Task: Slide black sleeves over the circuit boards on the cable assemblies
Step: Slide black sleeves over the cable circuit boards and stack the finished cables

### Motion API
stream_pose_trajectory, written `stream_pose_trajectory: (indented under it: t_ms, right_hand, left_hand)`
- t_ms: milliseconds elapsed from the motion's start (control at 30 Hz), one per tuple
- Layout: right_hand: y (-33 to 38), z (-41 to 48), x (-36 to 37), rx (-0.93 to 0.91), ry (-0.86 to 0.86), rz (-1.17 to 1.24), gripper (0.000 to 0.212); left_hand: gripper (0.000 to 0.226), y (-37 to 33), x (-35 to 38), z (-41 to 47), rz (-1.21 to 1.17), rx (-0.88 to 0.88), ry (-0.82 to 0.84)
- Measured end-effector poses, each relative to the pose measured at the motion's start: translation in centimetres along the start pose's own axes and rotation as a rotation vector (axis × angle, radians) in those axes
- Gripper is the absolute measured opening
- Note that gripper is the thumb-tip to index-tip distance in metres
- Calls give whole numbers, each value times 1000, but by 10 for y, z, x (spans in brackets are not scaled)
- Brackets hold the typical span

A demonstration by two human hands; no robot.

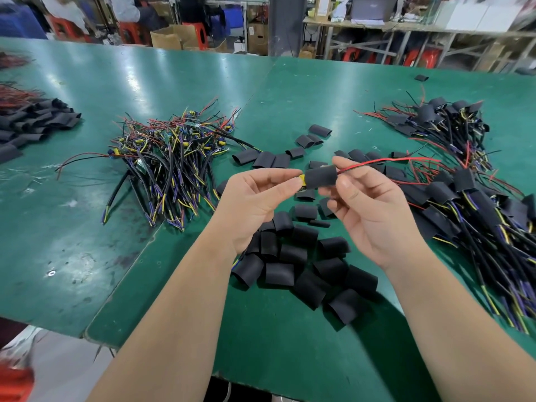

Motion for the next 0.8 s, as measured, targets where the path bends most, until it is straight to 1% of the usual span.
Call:
stream_pose_trajectory:
  t_ms: [100, 300, 500, 633, 733, 800]
  right_hand:
    - [0, 1, -1, -8, -9, -65, 19]
    - [-2, 0, 2, 13, 16, -45, 22]
    - [-3, -1, 6, 9, 31, -63, 23]
    - [-4, -2, 8, 8, 49, -56, 23]
    - [-5, -1, 6, 20, 17, -49, 16]
    - [-7, 0, 5, 36, -10, -35, 19]
  left_hand:
    - [28, 0, 0, 0, -8, 10, 19]
    - [20, 1, 1, -1, 0, 6, 41]
    - [20, 1, -4, 0, 34, 15, -22]
    - [30, 4, -5, 1, 34, -15, -52]
    - [19, 7, -5, 1, 44, -31, -50]
    - [8, 7, -5, 1, 14, -40, -46]
Point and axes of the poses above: each hand's wrist, its own z-axis towards the middle knuckle, its own x-axis out of the palm, y = z × x, the point moved 7 cm from there along z, towards the middle knuckle, and after that the axes turned 8 degrees about x, right-handed, at the moved point
